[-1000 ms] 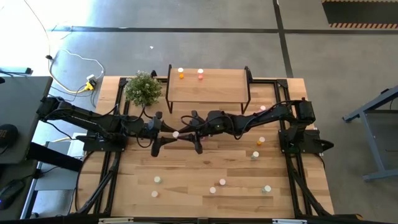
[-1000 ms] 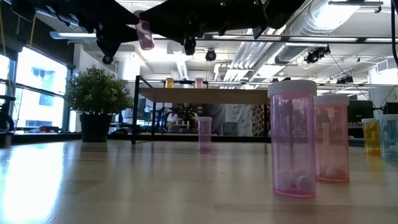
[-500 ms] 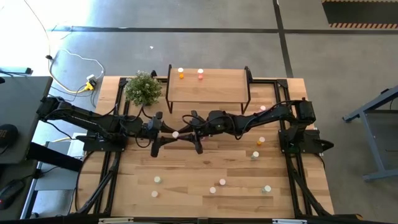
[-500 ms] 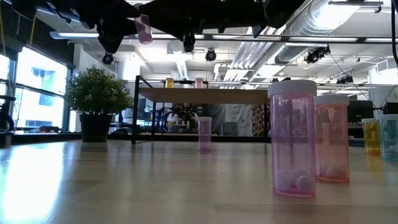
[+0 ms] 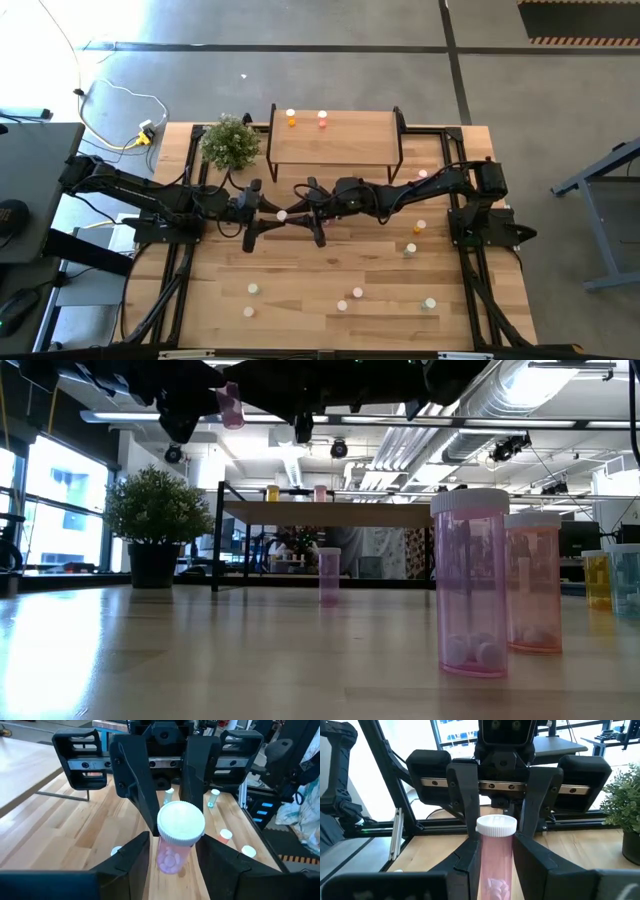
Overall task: Pick and place medicine bottles onto shelf by color
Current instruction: Put the bottom left purple pill bottle on the shelf
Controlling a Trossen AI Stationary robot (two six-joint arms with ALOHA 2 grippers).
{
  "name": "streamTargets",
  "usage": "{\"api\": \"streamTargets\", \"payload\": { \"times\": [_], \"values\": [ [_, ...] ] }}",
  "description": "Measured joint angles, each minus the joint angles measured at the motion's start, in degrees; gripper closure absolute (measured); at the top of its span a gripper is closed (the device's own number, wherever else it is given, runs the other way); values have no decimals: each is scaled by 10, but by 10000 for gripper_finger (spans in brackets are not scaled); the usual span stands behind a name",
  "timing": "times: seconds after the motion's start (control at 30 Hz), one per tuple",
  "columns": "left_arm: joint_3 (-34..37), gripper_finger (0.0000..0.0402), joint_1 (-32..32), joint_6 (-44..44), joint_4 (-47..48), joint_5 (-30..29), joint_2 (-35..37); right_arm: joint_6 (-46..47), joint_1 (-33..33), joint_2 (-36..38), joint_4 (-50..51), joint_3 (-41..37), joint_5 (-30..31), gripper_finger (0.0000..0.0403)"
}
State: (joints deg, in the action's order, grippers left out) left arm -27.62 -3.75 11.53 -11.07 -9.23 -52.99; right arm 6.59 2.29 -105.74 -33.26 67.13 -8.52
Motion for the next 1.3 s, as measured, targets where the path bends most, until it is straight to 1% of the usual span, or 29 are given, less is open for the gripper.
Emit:
{"api": "streamTargets", "payload": {
  "times": [0.13,0.4,0.6,0.87,1.03,1.3],
  "values": [
    [0,228,0,-8,1,-2,0,-1,0,0,3,0,14,311],
    [0,188,0,-8,0,-5,0,0,0,0,8,1,17,311],
    [-1,168,0,-7,-2,-5,0,-1,0,-2,13,0,25,311],
    [-1,163,0,-7,3,-5,1,-1,0,1,18,0,37,311],
    [-1,163,0,-13,5,-6,16,-6,0,13,36,0,43,311],
    [0,163,0,-36,12,-41,49,-6,0,18,48,0,44,311]
  ]
}}
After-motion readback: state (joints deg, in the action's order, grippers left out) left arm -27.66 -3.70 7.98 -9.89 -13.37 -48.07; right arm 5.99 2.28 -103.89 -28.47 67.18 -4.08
